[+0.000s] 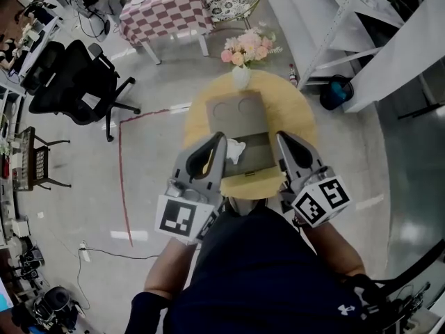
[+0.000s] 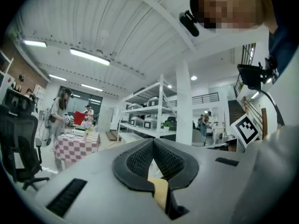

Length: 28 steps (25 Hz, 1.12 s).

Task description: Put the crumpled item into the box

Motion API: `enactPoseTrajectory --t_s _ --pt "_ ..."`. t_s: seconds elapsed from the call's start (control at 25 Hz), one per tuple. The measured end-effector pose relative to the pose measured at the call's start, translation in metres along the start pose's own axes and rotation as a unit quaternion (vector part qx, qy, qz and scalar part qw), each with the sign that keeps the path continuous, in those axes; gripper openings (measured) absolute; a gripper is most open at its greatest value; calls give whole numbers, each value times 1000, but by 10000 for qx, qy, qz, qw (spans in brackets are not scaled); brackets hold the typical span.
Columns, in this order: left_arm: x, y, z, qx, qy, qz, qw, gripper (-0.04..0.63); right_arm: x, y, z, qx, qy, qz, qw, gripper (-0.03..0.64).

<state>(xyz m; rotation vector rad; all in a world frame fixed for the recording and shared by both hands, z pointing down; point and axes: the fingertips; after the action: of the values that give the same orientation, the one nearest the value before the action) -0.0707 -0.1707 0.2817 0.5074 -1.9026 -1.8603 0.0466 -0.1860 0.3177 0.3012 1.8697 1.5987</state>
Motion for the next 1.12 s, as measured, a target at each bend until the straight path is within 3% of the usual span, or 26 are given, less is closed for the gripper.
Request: enactPoseTrajectory --t_s 0.24,0.56,0.84,1.12 --pt "1 -12 10 -211 -26 42 9998 17 8 -28 11 -461 200 420 9979 14" --pt "8 -32 14 -556 -245 36 9981 17 11 -48 19 -651 302 874 9936 14" --pt "23 -27 17 -538 -422 187 9975 17 16 -47 16 -656 274 1269 9894 14" --pt "36 -19 13 -445 -489 240 9975 17 20 -41 5 -520 171 1320 9897 14"
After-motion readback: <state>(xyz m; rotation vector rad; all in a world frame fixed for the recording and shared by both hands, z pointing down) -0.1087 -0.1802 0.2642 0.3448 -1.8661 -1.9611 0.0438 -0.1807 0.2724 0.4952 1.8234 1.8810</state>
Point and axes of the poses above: the fingertips, and each gripper's own axes: z backward along the fingers, x to its left, y out of its underside
